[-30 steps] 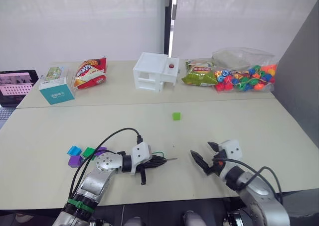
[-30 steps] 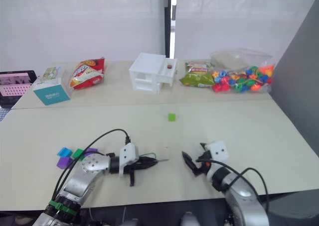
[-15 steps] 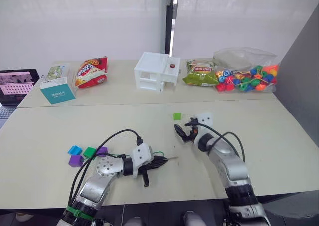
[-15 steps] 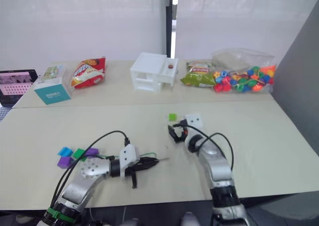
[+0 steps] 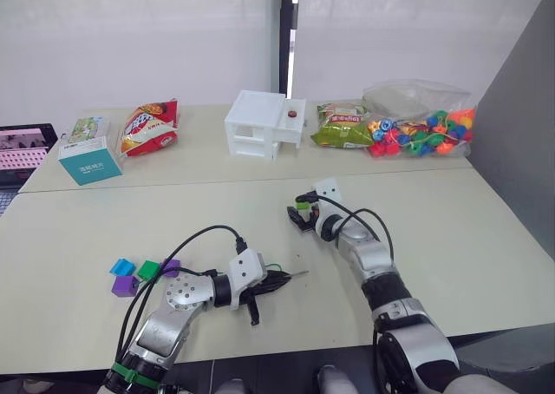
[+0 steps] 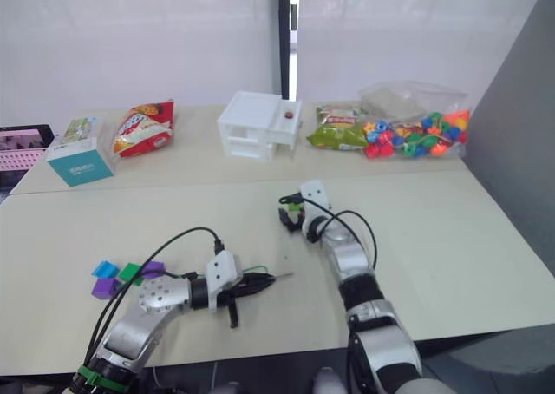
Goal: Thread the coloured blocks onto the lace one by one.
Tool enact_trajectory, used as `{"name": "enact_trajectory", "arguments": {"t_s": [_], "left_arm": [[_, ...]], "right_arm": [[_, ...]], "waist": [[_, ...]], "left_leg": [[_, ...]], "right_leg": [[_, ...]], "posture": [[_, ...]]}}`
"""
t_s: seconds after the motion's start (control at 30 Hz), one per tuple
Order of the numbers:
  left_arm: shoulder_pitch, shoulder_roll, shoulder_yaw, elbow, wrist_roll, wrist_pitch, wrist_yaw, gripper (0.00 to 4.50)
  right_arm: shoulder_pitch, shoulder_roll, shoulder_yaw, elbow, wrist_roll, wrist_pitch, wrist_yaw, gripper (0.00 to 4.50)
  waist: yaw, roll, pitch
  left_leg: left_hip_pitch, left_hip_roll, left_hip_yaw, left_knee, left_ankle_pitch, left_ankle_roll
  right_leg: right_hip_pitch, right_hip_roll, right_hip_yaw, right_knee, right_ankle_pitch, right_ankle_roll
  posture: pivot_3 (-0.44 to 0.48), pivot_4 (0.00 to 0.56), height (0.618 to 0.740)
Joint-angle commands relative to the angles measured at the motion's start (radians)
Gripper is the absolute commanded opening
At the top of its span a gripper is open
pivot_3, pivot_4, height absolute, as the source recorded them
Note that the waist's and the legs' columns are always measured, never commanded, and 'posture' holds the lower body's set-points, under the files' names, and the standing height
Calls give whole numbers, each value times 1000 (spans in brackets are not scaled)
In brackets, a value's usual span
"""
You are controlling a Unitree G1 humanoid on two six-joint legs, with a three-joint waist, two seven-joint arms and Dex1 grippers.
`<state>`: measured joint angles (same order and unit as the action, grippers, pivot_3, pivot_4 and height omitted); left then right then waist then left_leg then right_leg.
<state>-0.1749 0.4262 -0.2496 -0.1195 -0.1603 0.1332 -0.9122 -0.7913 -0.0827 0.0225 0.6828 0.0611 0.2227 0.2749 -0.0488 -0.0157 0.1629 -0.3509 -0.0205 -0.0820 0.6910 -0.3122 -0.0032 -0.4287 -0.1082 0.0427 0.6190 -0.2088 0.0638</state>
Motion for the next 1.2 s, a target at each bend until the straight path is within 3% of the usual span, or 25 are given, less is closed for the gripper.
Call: {"name": "enact_trajectory", "arguments": {"t_s": [0.03, 0.23, 0.27, 0.43, 0.83, 1.03, 1.2], "left_arm": [[-5, 3, 3, -37, -9, -3, 6, 0], [-6, 0, -7, -36, -5, -1, 7, 0], [-10, 0, -10, -32, -5, -3, 3, 0], [-39, -3, -20, 5, -8, -19, -21, 0], [-109, -67, -37, 127, -33, -83, -86, 0], [-140, -88, -44, 176, -40, -104, -126, 0], [-170, -89, -36, 216, -43, -118, -145, 0]], "right_arm": [[-9, 8, -22, 30, 2, -41, -24, 3321], [52, -1, -25, -46, 18, -53, 24, 1271], [63, -5, -24, -62, 17, -53, 31, 1135], [152, -40, -39, -230, 23, -14, 48, 1136], [700, -156, -74, -1072, 97, 395, 32, 1136], [884, -129, -84, -1309, 142, 565, -21, 1136], [954, -81, -90, -1397, 192, 666, -61, 1136]], "waist": [[0, 0, 0], [0, 0, 0], [0, 0, 0], [4, 0, 0], [14, 0, 0], [15, 0, 0], [24, 0, 0]], "left_leg": [[0, 0, 0, 0, 0, 0], [0, 0, 0, -1, 0, 0], [0, 0, 0, -1, 0, 0], [0, 0, 0, -1, 0, 0], [-1, 0, 0, -1, 0, 1], [-1, 0, 0, -1, 0, 1], [0, 0, 0, -1, 0, 1]], "right_leg": [[0, 0, 0, 3, 0, 0], [-1, 0, 0, 6, 0, 0], [-1, 0, 0, 6, 0, 0], [-1, 0, 0, 6, 0, 0], [-1, 0, 0, 4, 0, 0], [2, 0, 0, -3, 0, 0], [3, 0, 0, -6, 0, 1]], "posture": [[0, 150, 740], [0, 150, 740], [0, 150, 740], [0, 150, 740], [0, 150, 740], [0, 150, 740], [0, 150, 740]]}}
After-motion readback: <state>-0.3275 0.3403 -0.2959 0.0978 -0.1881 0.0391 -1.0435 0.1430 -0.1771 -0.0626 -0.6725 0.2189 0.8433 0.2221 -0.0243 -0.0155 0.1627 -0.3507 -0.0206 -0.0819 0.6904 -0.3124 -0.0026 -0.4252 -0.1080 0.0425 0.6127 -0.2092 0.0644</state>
